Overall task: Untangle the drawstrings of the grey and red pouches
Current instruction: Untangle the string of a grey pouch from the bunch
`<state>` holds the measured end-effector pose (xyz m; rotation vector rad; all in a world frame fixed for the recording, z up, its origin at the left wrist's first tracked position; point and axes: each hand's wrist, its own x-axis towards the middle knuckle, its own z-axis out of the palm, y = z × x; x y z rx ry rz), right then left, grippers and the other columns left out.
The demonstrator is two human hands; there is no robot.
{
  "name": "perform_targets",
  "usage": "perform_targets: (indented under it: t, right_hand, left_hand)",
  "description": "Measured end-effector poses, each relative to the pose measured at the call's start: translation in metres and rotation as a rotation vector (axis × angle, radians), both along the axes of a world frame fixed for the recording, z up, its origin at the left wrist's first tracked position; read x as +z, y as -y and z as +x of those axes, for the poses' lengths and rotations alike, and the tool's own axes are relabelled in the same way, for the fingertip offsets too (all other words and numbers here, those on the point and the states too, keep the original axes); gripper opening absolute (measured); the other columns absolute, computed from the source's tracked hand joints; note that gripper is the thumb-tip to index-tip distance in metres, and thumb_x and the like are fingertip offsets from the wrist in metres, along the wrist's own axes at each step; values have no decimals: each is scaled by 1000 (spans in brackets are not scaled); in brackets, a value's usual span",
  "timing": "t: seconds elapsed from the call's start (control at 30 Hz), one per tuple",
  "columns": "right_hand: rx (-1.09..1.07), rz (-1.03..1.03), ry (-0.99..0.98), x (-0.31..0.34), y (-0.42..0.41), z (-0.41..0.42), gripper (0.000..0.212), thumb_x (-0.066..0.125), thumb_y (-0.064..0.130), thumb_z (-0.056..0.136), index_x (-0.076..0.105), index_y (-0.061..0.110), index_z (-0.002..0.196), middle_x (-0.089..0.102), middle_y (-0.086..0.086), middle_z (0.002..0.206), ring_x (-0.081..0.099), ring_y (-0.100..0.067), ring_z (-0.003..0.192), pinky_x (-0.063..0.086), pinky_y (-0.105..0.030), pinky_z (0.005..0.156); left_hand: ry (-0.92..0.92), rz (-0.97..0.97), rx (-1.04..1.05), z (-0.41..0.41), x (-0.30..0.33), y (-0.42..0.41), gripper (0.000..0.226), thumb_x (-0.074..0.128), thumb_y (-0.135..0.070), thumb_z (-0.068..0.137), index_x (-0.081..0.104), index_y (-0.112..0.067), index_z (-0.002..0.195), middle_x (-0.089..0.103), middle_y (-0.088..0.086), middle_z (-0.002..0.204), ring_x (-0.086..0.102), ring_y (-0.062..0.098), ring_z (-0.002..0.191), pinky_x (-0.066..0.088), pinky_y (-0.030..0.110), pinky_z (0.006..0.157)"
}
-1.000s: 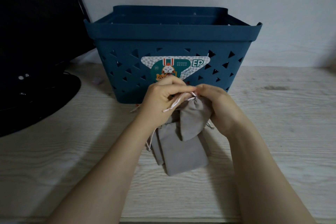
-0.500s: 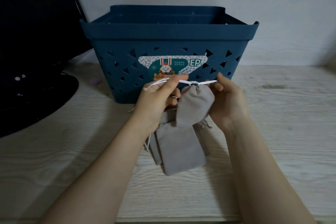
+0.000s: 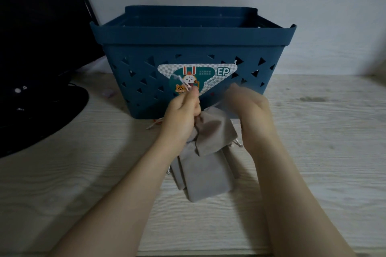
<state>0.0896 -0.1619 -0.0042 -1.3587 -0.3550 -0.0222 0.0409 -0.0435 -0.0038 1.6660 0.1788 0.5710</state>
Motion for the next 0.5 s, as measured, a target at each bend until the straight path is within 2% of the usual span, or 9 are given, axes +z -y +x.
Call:
perform_targets:
  t: [0.07,0.13,0.2,0.3,0.4,0.5]
  right_hand:
    - [-8,-101,186,-1,-5,-4,37,58,18,88,53,1,56,52,0,72,50,-6,72,37,-19,71]
    - [-5,-191,333,-3,-10,-6,31,56,21,84,53,18,53,56,5,81,53,-5,82,39,-17,76]
    - [31,-241,405,-5,-11,-5,29,53,23,84,54,24,55,57,6,91,55,-7,92,41,-20,82]
    - [83,-302,477,-7,-10,-3,30,49,25,89,52,28,59,63,5,95,58,-6,94,46,-27,83]
    - [102,-329,506,-7,-11,-3,29,46,22,91,52,27,63,66,1,91,61,-4,89,48,-27,80]
    - [105,-353,477,-7,-12,-5,27,45,22,91,56,29,67,67,-1,90,60,1,85,47,-23,78]
  left_hand:
    - [-44,310,61,1,-6,-3,43,41,-23,97,29,-14,57,32,-3,48,30,13,49,22,33,54]
    - [-75,465,68,1,-8,-4,37,44,-22,93,36,-11,59,45,5,55,42,21,59,28,34,56]
    - [-89,583,47,2,-9,-5,30,38,-30,84,50,-6,70,61,14,71,54,32,72,42,38,61]
    - [-18,810,58,2,-11,-8,37,35,-35,76,58,-7,86,66,18,81,58,39,77,46,41,61]
    - [28,892,70,-1,-12,-7,30,39,-37,86,56,-11,86,65,16,81,58,38,74,40,35,55]
    - [24,878,40,0,-12,-7,40,31,-37,90,58,-7,93,65,18,86,59,38,76,46,41,60]
